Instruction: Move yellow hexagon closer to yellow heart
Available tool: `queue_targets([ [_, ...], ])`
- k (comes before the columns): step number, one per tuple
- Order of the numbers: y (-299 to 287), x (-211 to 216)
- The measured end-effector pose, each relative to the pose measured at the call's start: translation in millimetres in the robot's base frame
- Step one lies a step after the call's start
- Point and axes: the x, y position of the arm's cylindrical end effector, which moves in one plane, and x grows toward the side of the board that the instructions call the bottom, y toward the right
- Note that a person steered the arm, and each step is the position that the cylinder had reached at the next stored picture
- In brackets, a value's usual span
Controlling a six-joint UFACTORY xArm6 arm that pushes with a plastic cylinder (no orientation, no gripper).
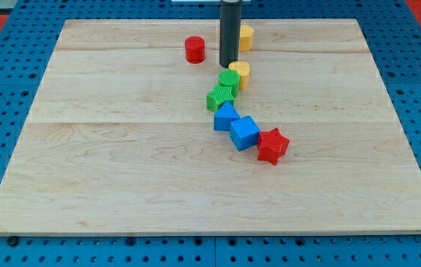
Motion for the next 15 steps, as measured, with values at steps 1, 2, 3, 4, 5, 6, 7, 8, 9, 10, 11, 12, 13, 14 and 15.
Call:
queue_targets([
  [1, 0.0, -10.3],
  [2, -1.4, -30.4],
  [3, -15.9, -48.7],
  [4, -21.1, -69.6],
  [5, -21.1, -75.6],
  [6, -20.4, -75.8],
  [7, 2.0, -77.2],
  [8, 20.3, -77.2],
  [9, 31.2, -77.4],
  [10, 39.2, -87.0],
  [11, 60.3, -87.0],
  [12, 85.0, -87.0],
  [13, 86.9, -79.6],
  [14, 86.9, -66.6],
  [15, 88.1, -51.0],
])
